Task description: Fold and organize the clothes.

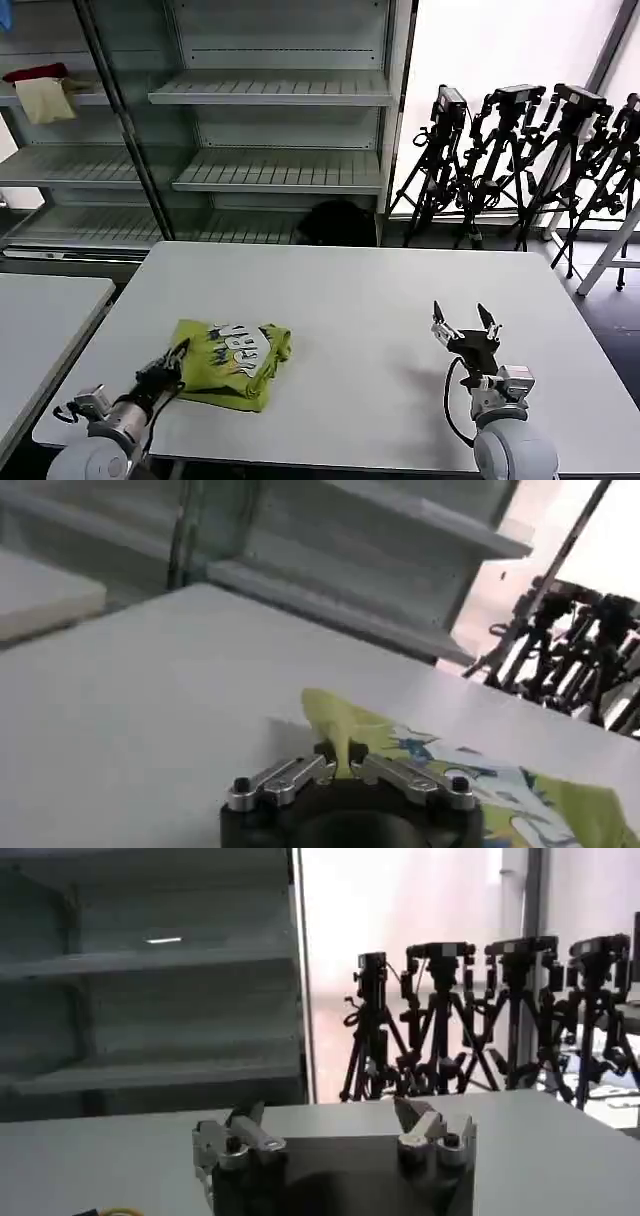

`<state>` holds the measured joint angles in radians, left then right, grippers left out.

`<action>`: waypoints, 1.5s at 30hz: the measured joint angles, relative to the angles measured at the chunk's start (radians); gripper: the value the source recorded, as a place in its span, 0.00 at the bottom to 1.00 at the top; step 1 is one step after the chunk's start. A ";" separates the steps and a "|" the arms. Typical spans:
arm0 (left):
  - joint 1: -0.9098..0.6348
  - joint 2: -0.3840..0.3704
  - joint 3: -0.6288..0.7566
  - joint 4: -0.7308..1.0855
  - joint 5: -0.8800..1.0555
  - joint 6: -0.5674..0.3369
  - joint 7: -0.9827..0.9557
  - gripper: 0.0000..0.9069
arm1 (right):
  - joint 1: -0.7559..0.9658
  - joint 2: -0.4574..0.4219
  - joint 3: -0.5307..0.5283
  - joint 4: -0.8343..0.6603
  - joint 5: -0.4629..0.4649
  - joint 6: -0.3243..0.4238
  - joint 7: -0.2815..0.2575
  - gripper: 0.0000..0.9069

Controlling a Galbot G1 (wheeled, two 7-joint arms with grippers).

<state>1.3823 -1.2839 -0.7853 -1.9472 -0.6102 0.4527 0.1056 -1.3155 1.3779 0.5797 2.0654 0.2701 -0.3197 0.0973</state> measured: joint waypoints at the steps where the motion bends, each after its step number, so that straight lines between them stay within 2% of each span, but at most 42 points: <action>1: 0.001 0.006 -0.011 -0.002 0.013 -0.011 0.006 0.00 | 0.000 -0.001 0.001 -0.001 0.001 0.002 0.000 1.00; 5: 0.003 0.051 -0.067 -0.003 0.052 -0.038 0.022 0.00 | -0.001 -0.004 0.002 -0.011 0.009 0.010 0.000 1.00; 15: 0.001 0.243 -0.217 -0.012 0.124 -0.073 0.069 0.00 | -0.006 -0.011 0.005 -0.037 0.016 0.030 0.000 1.00; 22: -0.007 0.288 -0.198 -0.096 0.232 -0.081 0.085 0.00 | -0.022 -0.020 0.016 -0.062 0.022 0.053 -0.001 1.00; 26: 0.003 0.247 -0.097 -0.137 0.357 -0.107 0.087 0.01 | -0.035 -0.029 0.028 -0.077 0.030 0.064 -0.001 1.00; 35: -0.024 0.050 0.276 -0.051 0.655 -0.198 0.045 0.02 | -0.068 -0.031 0.042 -0.088 0.027 0.077 0.001 1.00; 45: -0.130 -0.089 0.544 0.055 0.734 -0.212 -0.036 0.02 | -0.100 -0.026 0.023 -0.065 0.005 0.074 -0.008 1.00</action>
<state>1.2519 -1.3727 -0.2418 -1.8922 0.1235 0.2405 0.0699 -1.4157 1.3519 0.6032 1.9999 0.2753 -0.2457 0.0888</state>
